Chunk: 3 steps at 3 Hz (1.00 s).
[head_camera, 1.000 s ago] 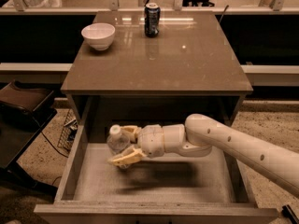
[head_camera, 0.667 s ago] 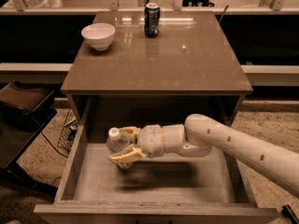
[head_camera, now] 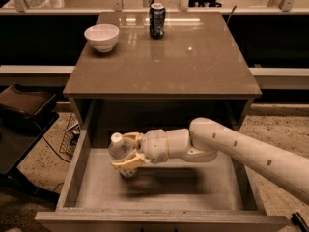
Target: Pick blue plastic bottle from top drawer and place on counter
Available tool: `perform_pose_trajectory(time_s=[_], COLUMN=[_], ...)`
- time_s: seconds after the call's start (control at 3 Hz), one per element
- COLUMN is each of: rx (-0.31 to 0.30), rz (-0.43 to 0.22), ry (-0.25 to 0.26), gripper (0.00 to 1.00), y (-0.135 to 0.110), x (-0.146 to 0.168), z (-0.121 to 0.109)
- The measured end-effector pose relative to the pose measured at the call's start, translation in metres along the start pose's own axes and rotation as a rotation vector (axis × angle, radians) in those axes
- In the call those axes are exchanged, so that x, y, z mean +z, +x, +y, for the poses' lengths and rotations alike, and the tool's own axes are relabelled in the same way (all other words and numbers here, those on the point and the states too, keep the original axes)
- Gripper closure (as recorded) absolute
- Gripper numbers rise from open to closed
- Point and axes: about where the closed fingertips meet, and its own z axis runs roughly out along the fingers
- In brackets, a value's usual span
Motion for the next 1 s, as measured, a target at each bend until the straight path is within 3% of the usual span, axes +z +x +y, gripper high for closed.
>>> perform_pose_trajectory(time_s=[0.33, 1.0], rx=[0.007, 0.115], rz=[-0.010, -0.087], ry=[0.010, 0.082], gripper=[1.00, 1.00], y=[-0.055, -0.171], x=[-0.016, -0.074], z=[-0.005, -0.035])
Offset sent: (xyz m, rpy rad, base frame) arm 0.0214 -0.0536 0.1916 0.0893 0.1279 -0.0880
